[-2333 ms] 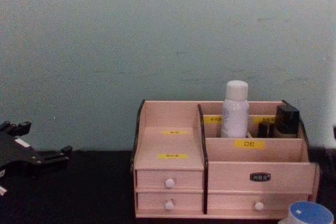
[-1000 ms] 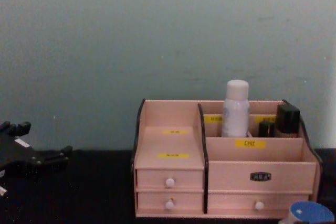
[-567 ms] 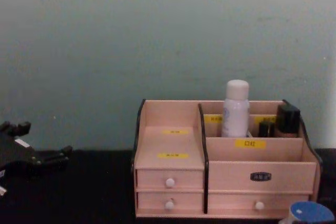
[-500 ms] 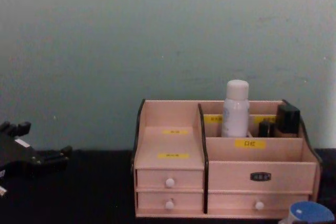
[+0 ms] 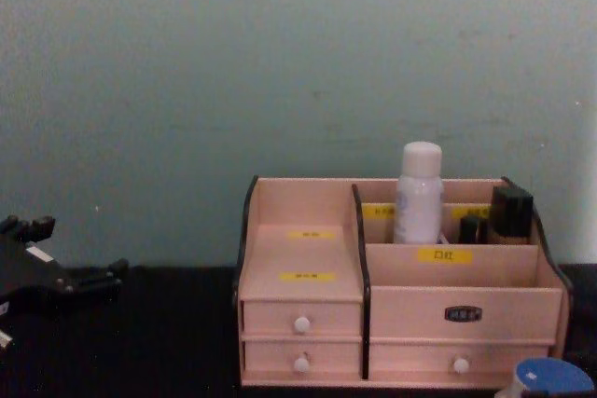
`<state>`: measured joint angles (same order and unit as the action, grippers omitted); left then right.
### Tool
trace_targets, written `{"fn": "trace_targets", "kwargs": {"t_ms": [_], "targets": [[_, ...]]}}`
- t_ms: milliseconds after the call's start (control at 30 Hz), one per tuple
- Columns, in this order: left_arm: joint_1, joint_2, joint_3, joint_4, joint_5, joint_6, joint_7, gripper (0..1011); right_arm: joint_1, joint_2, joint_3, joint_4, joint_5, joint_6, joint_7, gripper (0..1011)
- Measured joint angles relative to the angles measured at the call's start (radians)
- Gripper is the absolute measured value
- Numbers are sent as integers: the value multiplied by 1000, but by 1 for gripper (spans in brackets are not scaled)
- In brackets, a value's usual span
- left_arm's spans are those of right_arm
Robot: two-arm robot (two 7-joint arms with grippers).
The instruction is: Pick up the facial cleanser and watermelon frost from the table and place them into the tiered storage box.
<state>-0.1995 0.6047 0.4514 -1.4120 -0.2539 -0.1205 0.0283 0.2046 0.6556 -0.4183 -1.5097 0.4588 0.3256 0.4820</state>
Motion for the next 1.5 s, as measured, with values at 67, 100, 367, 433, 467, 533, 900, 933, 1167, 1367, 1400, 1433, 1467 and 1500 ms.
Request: {"fn": "trace_targets", "kwargs": {"t_ms": [67,100,367,433,467,533,900,933,1167,1367,1400,1433,1467,1500], "targets": [[0,0,0,0,0,0,0,1001,0,0,0,0,0,0,0,909],[0,0,0,0,0,0,0,1001,0,0,0,0,0,0,0,894],[0,0,0,0,0,0,0,1001,-1,1,0,-1,1,0,0,715],[0,0,0,0,0,0,0,1001,-1,1,0,-1,1,0,0,715],[0,0,0,0,0,0,0,1001,-1,1,0,-1,1,0,0,715],[0,0,0,0,0,0,0,1001,-1,1,0,-1,1,0,0,715],[0,0,0,0,0,0,0,1001,-3,6,5,-19,2,-24,11,715],[0,0,0,0,0,0,0,1001,-3,6,8,-22,4,-27,15,715],[0,0,0,0,0,0,0,1001,21,10,11,-46,32,-45,57,715],[0,0,0,0,0,0,0,1001,87,-12,-13,-35,38,-75,91,715],[0,0,0,0,0,0,0,1001,97,-17,-18,-31,38,-79,95,715],[0,0,0,0,0,0,0,1001,116,-26,-26,-23,38,-89,102,715],[0,0,0,0,0,0,0,1001,127,-31,-32,-17,37,-94,106,715],[0,0,0,0,0,0,0,1001,138,-37,-37,-11,36,-100,110,715]]}}
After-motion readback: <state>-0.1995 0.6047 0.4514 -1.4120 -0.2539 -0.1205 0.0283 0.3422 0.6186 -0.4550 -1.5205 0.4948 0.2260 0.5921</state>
